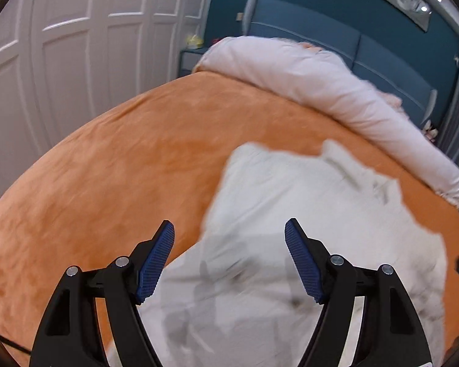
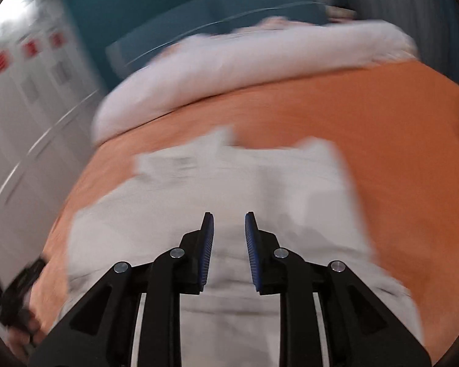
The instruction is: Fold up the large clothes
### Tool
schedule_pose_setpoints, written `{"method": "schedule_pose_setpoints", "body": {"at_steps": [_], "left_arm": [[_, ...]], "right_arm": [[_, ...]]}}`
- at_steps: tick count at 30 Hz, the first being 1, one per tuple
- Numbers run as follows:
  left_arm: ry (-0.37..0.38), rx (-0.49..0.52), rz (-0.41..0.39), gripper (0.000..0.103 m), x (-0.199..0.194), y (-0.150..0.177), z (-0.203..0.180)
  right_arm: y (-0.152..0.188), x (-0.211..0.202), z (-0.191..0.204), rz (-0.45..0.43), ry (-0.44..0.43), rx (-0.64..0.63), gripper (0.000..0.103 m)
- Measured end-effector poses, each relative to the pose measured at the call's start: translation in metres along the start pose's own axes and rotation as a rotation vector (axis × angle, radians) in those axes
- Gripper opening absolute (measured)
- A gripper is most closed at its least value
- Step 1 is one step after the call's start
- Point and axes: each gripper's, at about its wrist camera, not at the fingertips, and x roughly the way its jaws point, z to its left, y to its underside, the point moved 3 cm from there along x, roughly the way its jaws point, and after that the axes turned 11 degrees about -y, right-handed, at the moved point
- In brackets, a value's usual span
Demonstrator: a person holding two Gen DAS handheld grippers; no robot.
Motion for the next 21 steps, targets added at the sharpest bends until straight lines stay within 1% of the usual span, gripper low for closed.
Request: {"method": "schedule_pose_setpoints", "body": {"at_steps": [2,3,4,5,6,7,8,9,10,11,12,13,14,15,16,18,19,20,21], "left_arm": [[0.011,0.006,0.016,0.072,0.017,-0.008,-0.018],[-0.001,0.015,0.043,0.072,0.031,-0.007,-0.028],[-0.011,0.025,0.073,0.072,0.047,-0.004,-0.036],[-0.023,0.033,0.088,0.072,0.056,-0.001,-0.041],[-0.062,0.052,0.102,0.072,0.071,0.005,-0.045],[-0.087,0.073,0.104,0.073,0.08,0.01,-0.046],[-0.117,0.097,0.106,0.077,0.089,0.016,-0.045],[-0.124,0.104,0.117,0.078,0.1,0.023,-0.039],[-0.106,0.072,0.139,0.08,0.107,0.028,-0.03],[-0.086,0.017,0.163,0.087,0.112,0.03,-0.02],[-0.056,-0.042,0.175,0.086,0.116,0.031,-0.009],[-0.049,-0.056,0.172,0.086,0.117,0.031,-0.005],[-0.051,-0.051,0.166,0.087,0.117,0.032,-0.005],[-0.066,-0.031,0.155,0.088,0.116,0.034,-0.009],[-0.08,-0.016,0.15,0.088,0.116,0.034,-0.01],[-0.099,-0.001,0.149,0.088,0.117,0.035,-0.013],[-0.101,-0.001,0.149,0.088,0.118,0.034,-0.013],[-0.103,-0.001,0.147,0.088,0.117,0.035,-0.012],[-0.106,0.0,0.145,0.088,0.117,0.035,-0.012]], "right_arm": [[0.002,0.04,0.048,0.068,-0.068,-0.111,0.021],[0.007,0.061,0.065,0.104,-0.078,-0.148,0.021],[0.014,0.075,0.075,0.134,-0.082,-0.171,0.021],[0.025,0.099,0.087,0.186,-0.083,-0.202,0.021],[0.034,0.115,0.091,0.214,-0.062,-0.229,0.019],[0.04,0.125,0.092,0.222,-0.036,-0.257,0.017],[0.044,0.132,0.088,0.221,-0.022,-0.282,0.016],[0.046,0.13,0.081,0.215,-0.028,-0.279,0.008],[0.044,0.125,0.068,0.198,-0.026,-0.252,0.001],[0.043,0.117,0.054,0.174,0.003,-0.228,0.001],[0.036,0.107,0.031,0.137,0.049,-0.176,0.001],[0.032,0.098,0.006,0.11,0.068,-0.1,0.0],[0.028,0.083,-0.03,0.084,0.067,0.02,0.0],[0.027,0.076,-0.052,0.073,0.067,0.082,0.0],[0.027,0.068,-0.069,0.064,0.086,0.123,0.0],[0.028,0.055,-0.084,0.071,0.152,0.14,0.0],[0.026,0.047,-0.084,0.072,0.168,0.128,0.005],[0.024,0.038,-0.08,0.056,0.158,0.115,0.005],[0.021,0.029,-0.069,0.035,0.127,0.099,0.005]]}}
